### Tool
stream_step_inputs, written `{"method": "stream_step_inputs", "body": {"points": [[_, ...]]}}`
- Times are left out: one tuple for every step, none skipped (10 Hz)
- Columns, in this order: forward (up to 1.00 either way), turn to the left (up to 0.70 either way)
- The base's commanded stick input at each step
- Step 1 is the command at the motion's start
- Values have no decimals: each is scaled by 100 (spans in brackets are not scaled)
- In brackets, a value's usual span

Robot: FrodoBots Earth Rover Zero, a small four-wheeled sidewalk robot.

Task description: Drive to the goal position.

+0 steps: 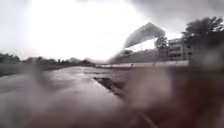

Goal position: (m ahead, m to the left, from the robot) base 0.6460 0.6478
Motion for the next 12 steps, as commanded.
{"method": "stream_step_inputs", "body": {"points": [[45, 27], [45, 27], [45, 27], [45, 27], [45, 27], [45, 27], [45, 27], [45, 27], [45, 27], [45, 27], [45, 27], [45, 27]]}}
